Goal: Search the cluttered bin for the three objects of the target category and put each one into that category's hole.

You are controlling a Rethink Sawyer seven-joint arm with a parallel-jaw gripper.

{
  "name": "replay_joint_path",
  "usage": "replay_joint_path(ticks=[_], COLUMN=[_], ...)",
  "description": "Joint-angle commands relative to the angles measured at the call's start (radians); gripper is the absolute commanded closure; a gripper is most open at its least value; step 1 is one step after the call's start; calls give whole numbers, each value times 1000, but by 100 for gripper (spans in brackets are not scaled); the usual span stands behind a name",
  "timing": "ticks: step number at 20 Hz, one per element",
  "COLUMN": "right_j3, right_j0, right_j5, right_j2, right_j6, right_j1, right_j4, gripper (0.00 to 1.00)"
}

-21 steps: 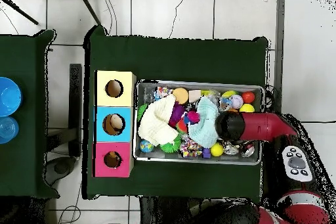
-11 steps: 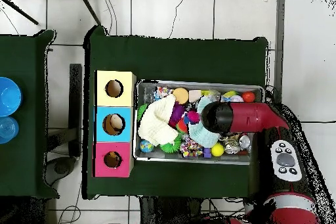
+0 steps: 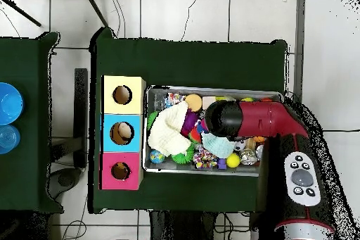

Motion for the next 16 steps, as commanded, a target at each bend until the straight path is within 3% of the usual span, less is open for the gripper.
replay_joint_path(ticks=[1, 9, 16], right_j3=[31, -35, -43], right_j0=[45, 97, 160], right_j5=[194, 269, 317], right_j2=[25, 30, 19], right_j6=[87, 145, 219], right_j1=[-45, -26, -39], right_j4=[53, 84, 129], gripper=[100, 100, 100])
